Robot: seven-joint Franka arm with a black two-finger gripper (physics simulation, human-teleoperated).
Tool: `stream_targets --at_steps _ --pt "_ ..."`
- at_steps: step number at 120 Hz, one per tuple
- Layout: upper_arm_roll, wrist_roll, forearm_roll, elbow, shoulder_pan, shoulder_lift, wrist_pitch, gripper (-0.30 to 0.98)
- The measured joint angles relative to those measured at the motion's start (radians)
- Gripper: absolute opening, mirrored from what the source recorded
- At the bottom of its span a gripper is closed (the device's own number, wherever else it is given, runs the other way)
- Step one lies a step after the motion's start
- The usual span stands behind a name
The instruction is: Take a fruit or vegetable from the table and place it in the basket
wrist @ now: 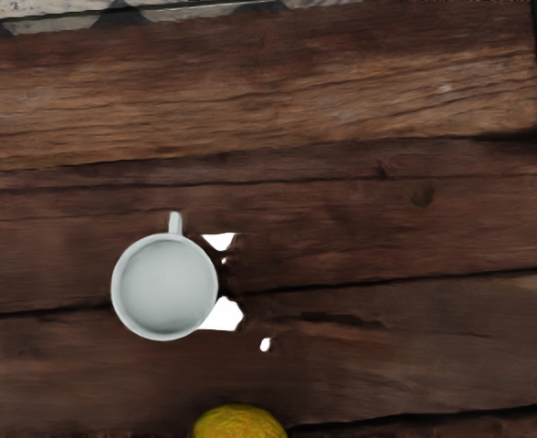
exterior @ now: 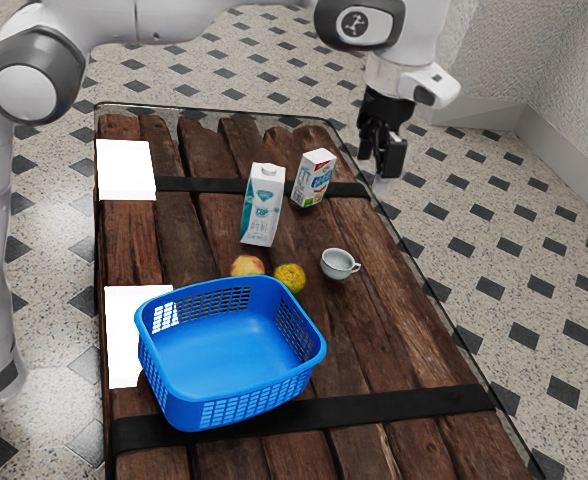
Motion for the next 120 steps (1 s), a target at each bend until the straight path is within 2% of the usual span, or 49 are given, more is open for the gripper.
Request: stream_targets --at_steps 8,27,38,75,120 --pt "0.000 -0.003 0.004 -0.047 0.003 -0.017 0.011 0.69" --pt "0.010 -0.008 -0.017 -0.449 -0.012 -0.211 0.151 0.69" --pt "0.015 -0.010 -0.025 -0.577 -0.007 -0.268 0.236 0.69" --pt "0.019 -0.016 -0.039 -0.702 -0.004 -0.253 0.427 0.69" --pt "0.052 -0.019 -0.056 -0.785 -0.003 -0.272 0.518 0.69"
